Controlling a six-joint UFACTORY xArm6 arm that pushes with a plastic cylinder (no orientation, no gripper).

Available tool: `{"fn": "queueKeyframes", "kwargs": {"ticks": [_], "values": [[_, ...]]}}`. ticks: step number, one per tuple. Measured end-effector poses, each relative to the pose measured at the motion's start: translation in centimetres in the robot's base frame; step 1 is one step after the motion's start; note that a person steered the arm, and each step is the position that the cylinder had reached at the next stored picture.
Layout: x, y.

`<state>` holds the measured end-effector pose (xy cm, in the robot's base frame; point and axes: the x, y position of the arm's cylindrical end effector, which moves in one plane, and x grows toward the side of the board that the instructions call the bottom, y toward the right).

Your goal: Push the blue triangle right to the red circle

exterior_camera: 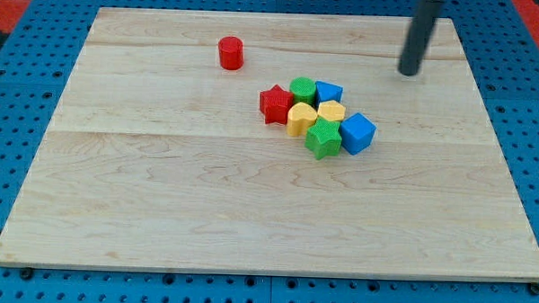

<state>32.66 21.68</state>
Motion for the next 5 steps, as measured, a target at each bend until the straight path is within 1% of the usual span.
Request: {"fn": "queueKeyframes", "kwargs": {"ticks": [1, 2, 3, 4, 5], "values": [[3.3, 1.0], [6.4, -1.1], [8.8, -5.3], [8.4, -10.0], [5.7, -13.5]]}}
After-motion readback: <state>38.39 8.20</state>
